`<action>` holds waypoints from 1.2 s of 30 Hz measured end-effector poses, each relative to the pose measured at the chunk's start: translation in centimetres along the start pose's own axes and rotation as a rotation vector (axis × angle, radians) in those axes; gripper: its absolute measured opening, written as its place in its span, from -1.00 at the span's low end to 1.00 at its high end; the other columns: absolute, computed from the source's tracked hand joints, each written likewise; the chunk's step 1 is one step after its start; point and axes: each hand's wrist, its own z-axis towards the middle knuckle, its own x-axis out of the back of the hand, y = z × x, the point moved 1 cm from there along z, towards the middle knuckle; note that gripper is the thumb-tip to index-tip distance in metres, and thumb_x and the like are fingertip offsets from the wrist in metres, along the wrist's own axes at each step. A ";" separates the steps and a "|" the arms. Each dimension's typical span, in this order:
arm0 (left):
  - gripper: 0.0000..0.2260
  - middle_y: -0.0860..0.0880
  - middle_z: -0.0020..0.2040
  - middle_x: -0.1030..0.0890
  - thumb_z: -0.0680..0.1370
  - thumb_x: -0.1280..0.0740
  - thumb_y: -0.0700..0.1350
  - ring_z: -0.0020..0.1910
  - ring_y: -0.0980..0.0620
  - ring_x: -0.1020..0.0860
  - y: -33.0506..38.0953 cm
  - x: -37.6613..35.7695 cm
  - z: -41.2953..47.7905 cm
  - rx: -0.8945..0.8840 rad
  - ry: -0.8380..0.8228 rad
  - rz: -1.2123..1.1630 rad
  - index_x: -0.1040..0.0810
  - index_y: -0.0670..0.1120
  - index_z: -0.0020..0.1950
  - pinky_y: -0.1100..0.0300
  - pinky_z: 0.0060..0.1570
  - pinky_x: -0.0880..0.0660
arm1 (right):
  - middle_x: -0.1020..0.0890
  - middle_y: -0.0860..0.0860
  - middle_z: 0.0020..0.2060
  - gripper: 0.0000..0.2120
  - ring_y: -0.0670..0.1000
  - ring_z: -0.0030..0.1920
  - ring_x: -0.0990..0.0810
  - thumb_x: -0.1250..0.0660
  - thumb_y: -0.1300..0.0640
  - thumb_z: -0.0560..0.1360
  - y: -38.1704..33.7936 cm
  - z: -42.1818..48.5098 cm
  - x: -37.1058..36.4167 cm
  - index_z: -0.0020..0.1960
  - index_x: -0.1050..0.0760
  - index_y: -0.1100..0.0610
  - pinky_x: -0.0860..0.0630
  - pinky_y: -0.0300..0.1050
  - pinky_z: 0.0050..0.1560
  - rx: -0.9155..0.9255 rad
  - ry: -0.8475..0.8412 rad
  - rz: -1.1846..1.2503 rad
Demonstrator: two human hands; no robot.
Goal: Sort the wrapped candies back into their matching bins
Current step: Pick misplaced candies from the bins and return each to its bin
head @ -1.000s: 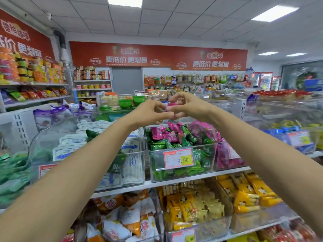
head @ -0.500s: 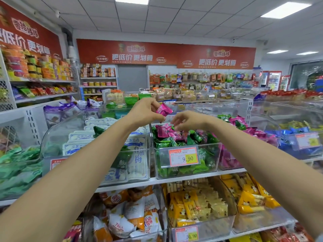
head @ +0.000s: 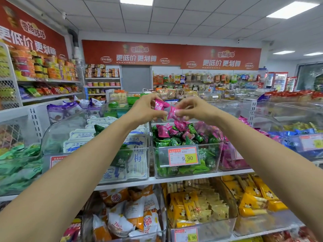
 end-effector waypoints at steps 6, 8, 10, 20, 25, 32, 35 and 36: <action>-0.72 -0.06 -0.12 -0.64 0.46 -0.48 -0.10 -0.26 0.14 -0.62 0.5 -0.5 0.2 0.015 0.014 -0.150 -0.50 -0.11 0.09 0.40 -0.38 -0.48 | -0.68 0.07 -0.25 -0.88 0.03 -0.22 -0.64 -0.44 0.25 0.44 -1.4 0.4 -0.3 -0.02 -0.61 0.20 -0.60 -0.07 -0.07 0.072 0.054 0.179; -0.67 -0.02 -0.13 -0.62 0.41 -0.53 -0.11 -0.29 0.16 -0.59 0.6 -0.5 0.1 0.037 0.031 -0.158 -0.51 -0.11 0.09 0.43 -0.41 -0.46 | -0.68 0.06 -0.23 -0.86 0.00 -0.21 -0.65 -0.42 0.29 0.44 -1.6 0.3 -0.6 0.00 -0.60 0.22 -0.61 -0.16 -0.10 0.063 0.034 0.254; -0.69 -0.03 -0.16 -0.63 0.39 -0.54 -0.17 -0.30 0.15 -0.58 0.5 -0.3 0.0 0.064 0.021 -0.187 -0.53 -0.14 0.06 0.42 -0.44 -0.44 | -0.68 0.07 -0.20 -0.85 -0.01 -0.20 -0.67 -0.39 0.34 0.46 -1.7 0.3 -0.7 0.03 -0.58 0.24 -0.61 -0.21 -0.11 0.055 0.011 0.320; -0.73 -0.10 -0.17 -0.64 0.42 -0.51 -0.23 -0.27 0.05 -0.57 -0.9 1.6 -0.1 0.086 0.079 -0.071 -0.56 -0.22 0.06 0.31 -0.37 -0.43 | -0.61 0.09 0.09 -0.78 0.00 0.03 -0.61 -0.29 0.10 0.58 0.7 2.3 -2.4 0.19 -0.54 0.14 -0.60 -0.06 0.10 -0.043 -0.216 -0.087; -0.69 -0.12 -0.11 -0.66 0.41 -0.53 -0.19 -0.30 0.08 -0.59 -1.5 2.1 -0.3 0.079 0.082 -0.053 -0.55 -0.22 0.09 0.30 -0.37 -0.45 | -0.61 -0.10 -0.12 -0.64 -0.14 -0.16 -0.55 -0.42 0.13 0.49 0.8 3.2 -4.7 0.27 -0.52 0.14 -0.48 -0.26 -0.13 -0.043 -0.343 -0.435; -0.72 -0.11 -0.18 -0.67 0.43 -0.51 -0.21 -0.29 0.06 -0.60 -1.0 1.9 -0.2 0.050 0.094 -0.127 -0.56 -0.22 0.09 0.31 -0.40 -0.44 | -0.52 -0.01 -0.33 -0.78 -0.04 -0.33 -0.40 -0.41 0.01 0.48 -0.2 1.6 -2.8 -0.05 -0.61 0.17 -0.31 -0.23 -0.31 0.028 -0.197 -0.400; -0.70 -0.09 -0.20 -0.66 0.44 -0.50 -0.21 -0.32 0.06 -0.61 -0.1 0.9 0.6 0.034 0.130 -0.187 -0.54 -0.22 0.12 0.34 -0.43 -0.46 | -0.51 0.13 -0.28 -0.79 -0.01 -0.29 -0.38 -0.39 0.00 0.50 -1.0 -0.3 0.3 -0.02 -0.61 0.14 -0.31 -0.17 -0.29 0.106 -0.053 -0.281; -0.69 -0.09 -0.21 -0.66 0.45 -0.49 -0.22 -0.37 0.09 -0.60 0.4 0.4 0.9 0.030 0.135 -0.212 -0.52 -0.22 0.14 0.34 -0.45 -0.45 | -0.52 0.21 -0.25 -0.78 0.01 -0.27 -0.39 -0.39 0.00 0.49 -1.1 -0.9 1.6 0.00 -0.61 0.15 -0.32 -0.13 -0.26 0.120 -0.001 -0.264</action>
